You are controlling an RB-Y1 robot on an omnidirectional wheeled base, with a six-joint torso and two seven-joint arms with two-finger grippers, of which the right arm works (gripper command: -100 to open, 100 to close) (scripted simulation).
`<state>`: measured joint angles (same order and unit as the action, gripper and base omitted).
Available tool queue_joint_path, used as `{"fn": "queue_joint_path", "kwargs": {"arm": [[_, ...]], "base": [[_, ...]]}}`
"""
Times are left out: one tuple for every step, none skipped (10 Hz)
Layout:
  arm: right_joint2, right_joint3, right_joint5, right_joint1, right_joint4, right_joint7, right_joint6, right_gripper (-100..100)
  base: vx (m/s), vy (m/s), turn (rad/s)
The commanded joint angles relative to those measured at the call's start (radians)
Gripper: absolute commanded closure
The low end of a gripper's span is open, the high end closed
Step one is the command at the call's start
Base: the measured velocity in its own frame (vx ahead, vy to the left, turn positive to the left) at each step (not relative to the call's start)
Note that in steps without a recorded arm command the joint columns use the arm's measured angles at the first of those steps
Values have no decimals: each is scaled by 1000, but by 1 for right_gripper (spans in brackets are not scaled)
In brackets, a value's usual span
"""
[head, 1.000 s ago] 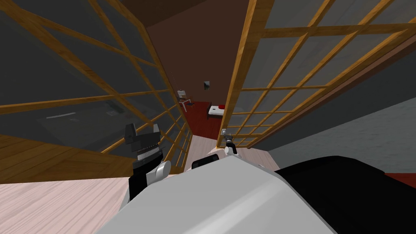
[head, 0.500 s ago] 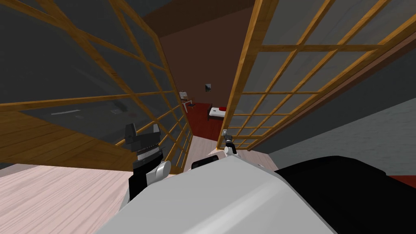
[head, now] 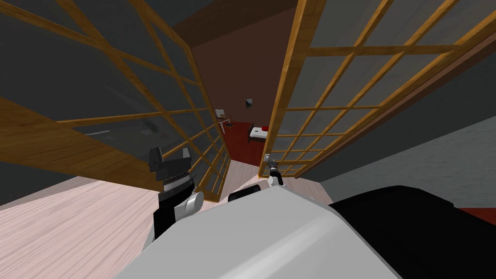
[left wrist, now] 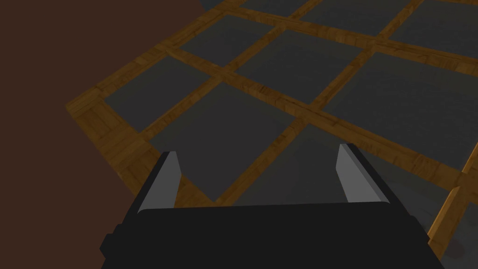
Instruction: Pull the door open
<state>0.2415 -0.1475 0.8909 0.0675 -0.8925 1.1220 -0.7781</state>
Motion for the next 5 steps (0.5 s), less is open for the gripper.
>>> {"fn": "queue_joint_path", "kwargs": {"arm": [[-6, -33, -13, 1, 7, 23, -15, -100], [-4, -43, -18, 6, 6, 32, -26, -100], [-2, -53, -23, 11, 5, 42, -36, -100], [1, -63, -27, 15, 4, 51, -47, -100], [3, -72, -32, 19, 3, 60, -57, -100]], "base": [[-124, -32, 86], [-129, -8, 127], [-104, 4, 120], [-88, -1, 85], [-83, -17, 85]]}}
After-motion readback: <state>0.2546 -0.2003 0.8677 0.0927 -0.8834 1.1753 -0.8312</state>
